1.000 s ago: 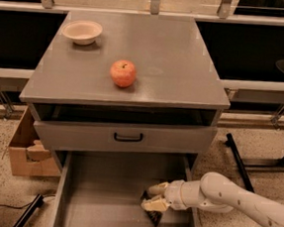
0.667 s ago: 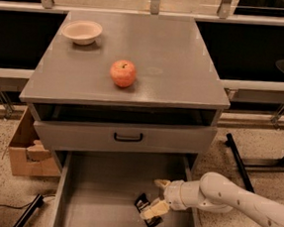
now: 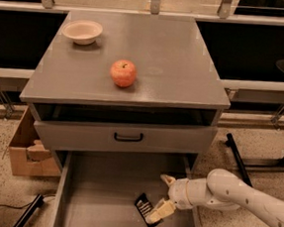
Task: Place rxbar chocolate into middle drawer
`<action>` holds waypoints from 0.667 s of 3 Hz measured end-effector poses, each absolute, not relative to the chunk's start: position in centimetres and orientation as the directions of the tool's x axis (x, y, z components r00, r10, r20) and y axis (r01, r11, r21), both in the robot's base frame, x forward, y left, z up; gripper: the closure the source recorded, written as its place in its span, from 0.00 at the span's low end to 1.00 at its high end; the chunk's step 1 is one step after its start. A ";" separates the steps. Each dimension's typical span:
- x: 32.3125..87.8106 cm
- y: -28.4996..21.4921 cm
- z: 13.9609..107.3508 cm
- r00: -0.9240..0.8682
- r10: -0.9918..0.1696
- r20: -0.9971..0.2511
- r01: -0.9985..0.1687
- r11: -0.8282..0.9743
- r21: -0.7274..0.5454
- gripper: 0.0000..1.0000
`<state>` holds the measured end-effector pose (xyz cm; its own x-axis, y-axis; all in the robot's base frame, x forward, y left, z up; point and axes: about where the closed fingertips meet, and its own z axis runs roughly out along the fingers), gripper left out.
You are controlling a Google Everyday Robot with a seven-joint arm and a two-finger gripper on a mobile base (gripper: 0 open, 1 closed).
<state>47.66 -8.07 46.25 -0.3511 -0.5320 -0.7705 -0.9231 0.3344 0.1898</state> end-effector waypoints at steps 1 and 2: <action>43.9 -9.4 49.8 -0.302 -0.596 -0.744 -0.952 0.233 0.200 0.00; 39.5 -11.1 53.4 -0.248 -0.700 -0.669 -0.968 0.150 0.202 0.00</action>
Offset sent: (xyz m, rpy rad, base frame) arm -0.1342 -0.0597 0.1302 -0.2980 0.0710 0.3520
